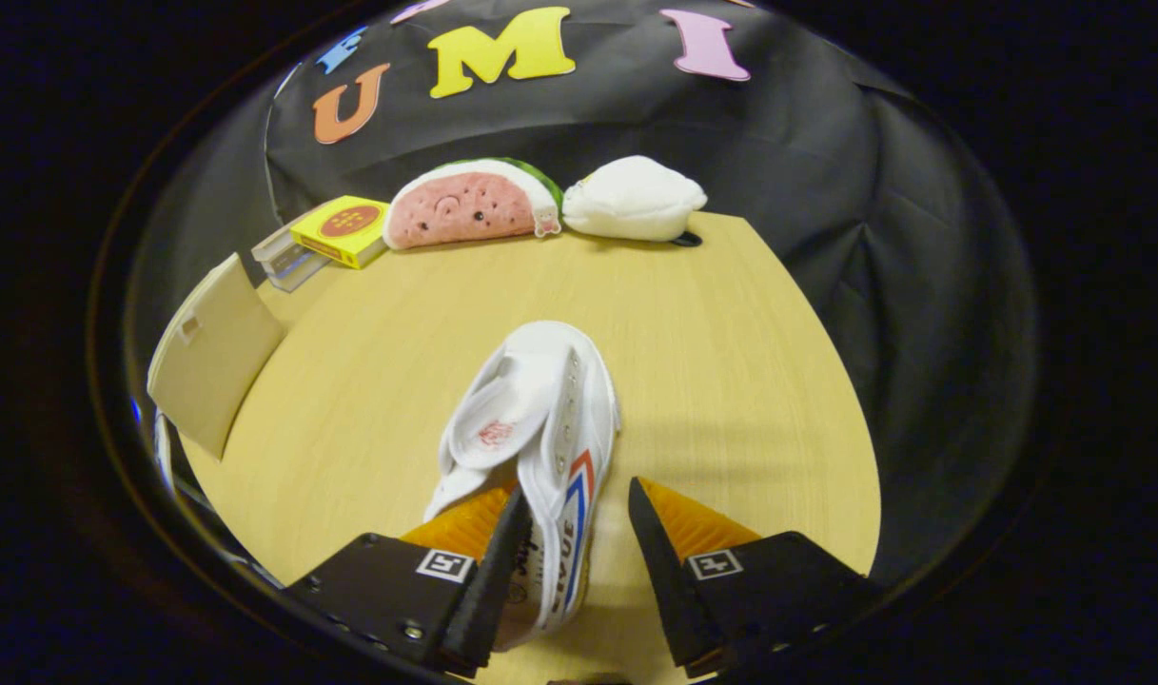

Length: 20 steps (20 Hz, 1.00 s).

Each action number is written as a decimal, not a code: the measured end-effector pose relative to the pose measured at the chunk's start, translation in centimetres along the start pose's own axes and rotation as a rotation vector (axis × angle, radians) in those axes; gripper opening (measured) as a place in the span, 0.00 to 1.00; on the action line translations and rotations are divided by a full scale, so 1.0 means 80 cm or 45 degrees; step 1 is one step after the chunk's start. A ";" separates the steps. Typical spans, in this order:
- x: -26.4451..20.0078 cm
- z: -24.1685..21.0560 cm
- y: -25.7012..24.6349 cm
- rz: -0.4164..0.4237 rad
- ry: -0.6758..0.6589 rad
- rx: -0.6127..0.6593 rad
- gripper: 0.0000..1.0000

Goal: Open the storage box then place both shoes into the box .Put the left shoe in first, then the right shoe, with the right side of both shoes facing outward in a uniform manner.

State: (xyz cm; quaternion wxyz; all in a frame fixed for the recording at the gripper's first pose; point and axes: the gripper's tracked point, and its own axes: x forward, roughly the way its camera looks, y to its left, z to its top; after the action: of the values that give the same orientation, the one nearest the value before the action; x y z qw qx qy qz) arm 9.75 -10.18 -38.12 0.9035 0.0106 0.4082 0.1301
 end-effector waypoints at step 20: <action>-0.029 0.000 0.014 -0.041 0.148 0.448 0.00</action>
State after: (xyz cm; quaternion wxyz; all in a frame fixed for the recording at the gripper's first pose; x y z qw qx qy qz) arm 8.01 -9.62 -36.32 0.8645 0.1545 0.4764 0.0426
